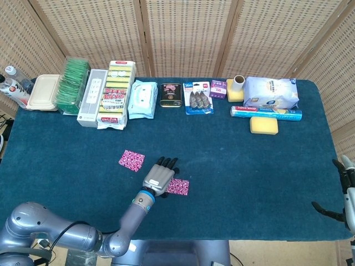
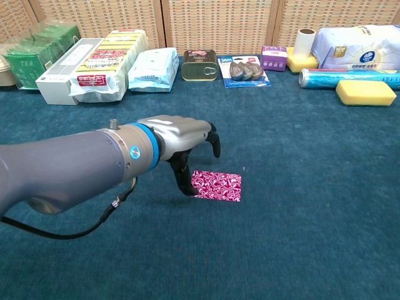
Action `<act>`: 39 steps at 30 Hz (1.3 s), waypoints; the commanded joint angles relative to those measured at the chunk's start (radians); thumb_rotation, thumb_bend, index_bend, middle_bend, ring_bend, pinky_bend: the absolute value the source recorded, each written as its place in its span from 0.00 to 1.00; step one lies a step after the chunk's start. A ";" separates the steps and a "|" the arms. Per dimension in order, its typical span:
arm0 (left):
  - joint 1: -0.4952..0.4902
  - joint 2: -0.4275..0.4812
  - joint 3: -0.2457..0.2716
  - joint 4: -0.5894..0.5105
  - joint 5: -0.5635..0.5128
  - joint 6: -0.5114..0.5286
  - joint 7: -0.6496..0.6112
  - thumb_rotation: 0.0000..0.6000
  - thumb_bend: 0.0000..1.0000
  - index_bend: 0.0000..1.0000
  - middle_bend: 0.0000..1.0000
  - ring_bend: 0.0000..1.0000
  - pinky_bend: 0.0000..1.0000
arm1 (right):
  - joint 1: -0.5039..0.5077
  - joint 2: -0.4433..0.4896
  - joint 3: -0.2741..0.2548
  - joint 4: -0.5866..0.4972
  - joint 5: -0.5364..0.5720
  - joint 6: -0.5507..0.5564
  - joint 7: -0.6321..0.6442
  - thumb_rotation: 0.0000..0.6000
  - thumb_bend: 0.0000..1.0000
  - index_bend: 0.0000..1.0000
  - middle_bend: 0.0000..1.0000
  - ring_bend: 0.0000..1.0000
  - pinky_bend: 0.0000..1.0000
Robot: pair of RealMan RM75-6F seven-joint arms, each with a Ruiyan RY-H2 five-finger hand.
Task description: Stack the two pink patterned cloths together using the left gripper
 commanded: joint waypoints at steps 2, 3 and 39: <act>-0.011 -0.027 0.000 0.026 -0.009 0.004 0.005 1.00 0.21 0.22 0.00 0.01 0.02 | 0.001 0.000 0.001 0.001 0.002 -0.002 0.004 1.00 0.00 0.00 0.00 0.00 0.00; -0.011 -0.031 0.000 0.027 -0.011 0.004 0.005 1.00 0.20 0.22 0.00 0.01 0.02 | 0.001 0.001 0.001 0.001 0.002 -0.002 0.004 1.00 0.00 0.00 0.00 0.00 0.00; -0.012 -0.136 0.004 0.114 0.024 0.061 0.047 1.00 0.19 0.22 0.00 0.01 0.07 | -0.001 0.003 0.001 0.003 -0.001 0.003 0.010 1.00 0.00 0.00 0.00 0.00 0.00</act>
